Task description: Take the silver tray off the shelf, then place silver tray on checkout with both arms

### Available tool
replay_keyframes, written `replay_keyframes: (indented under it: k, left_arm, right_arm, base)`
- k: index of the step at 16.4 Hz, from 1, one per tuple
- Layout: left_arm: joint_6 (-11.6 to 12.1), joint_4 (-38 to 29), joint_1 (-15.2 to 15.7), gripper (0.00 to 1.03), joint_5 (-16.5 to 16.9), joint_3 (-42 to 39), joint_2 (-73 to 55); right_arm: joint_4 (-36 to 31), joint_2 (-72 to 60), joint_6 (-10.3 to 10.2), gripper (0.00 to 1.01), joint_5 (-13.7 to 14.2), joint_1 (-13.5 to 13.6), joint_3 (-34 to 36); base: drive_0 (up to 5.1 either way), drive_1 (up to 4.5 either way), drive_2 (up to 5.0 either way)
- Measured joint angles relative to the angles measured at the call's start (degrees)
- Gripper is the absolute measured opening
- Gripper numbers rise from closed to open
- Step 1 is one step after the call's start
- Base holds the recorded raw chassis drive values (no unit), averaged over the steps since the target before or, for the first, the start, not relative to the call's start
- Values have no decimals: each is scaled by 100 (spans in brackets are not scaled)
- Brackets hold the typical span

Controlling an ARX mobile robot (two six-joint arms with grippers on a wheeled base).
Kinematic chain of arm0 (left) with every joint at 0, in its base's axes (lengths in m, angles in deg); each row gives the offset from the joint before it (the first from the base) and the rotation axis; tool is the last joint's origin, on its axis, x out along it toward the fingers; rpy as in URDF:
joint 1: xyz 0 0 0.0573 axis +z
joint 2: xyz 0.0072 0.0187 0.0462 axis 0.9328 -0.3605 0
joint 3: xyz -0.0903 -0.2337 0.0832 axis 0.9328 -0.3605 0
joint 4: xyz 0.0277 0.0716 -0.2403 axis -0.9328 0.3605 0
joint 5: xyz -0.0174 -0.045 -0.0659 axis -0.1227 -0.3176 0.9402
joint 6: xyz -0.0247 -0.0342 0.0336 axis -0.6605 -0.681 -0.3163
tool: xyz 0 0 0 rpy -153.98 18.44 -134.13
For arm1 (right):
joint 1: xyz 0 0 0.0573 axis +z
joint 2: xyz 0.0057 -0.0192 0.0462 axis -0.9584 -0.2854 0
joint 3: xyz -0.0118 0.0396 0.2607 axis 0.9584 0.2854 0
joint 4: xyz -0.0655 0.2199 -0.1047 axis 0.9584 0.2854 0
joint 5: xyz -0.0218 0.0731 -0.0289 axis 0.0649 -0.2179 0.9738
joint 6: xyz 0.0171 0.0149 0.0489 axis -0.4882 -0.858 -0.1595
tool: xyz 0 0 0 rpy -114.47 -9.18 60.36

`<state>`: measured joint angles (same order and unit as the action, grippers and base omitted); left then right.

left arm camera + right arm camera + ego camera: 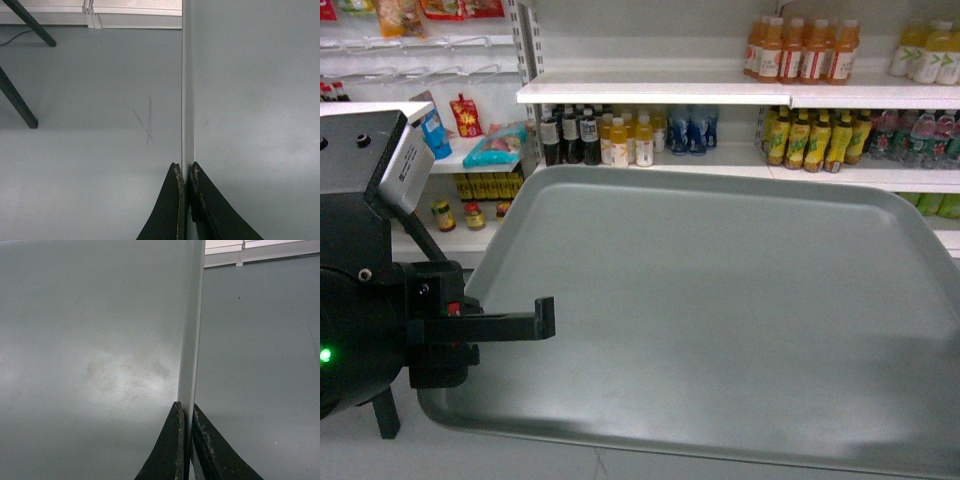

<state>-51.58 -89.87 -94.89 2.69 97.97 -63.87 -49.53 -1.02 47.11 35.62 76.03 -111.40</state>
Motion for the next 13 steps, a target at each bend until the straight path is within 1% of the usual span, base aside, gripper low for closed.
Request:
replay_keyframes:
  k: [4, 5, 7, 13]
  left_arm:
    - [4, -11, 11, 2, -2, 0, 0]
    - [13, -26, 24, 2, 0, 0, 0]
    - [7, -26, -20, 2, 0, 0, 0]
    - [11, -13, -7, 2, 0, 0, 0]
  right_arm:
    - [-11, 0, -2, 2, 0, 2, 0]
    - [-17, 0, -2, 2, 0, 2, 0]
    - [9, 2, 0, 2, 7, -7, 15]
    - [-9, 0, -2, 2, 11, 0, 13]
  base:
    - [72, -405, 358]
    - [14, -179, 206]
    - [-482, 213, 301]
    - [-483, 262, 262]
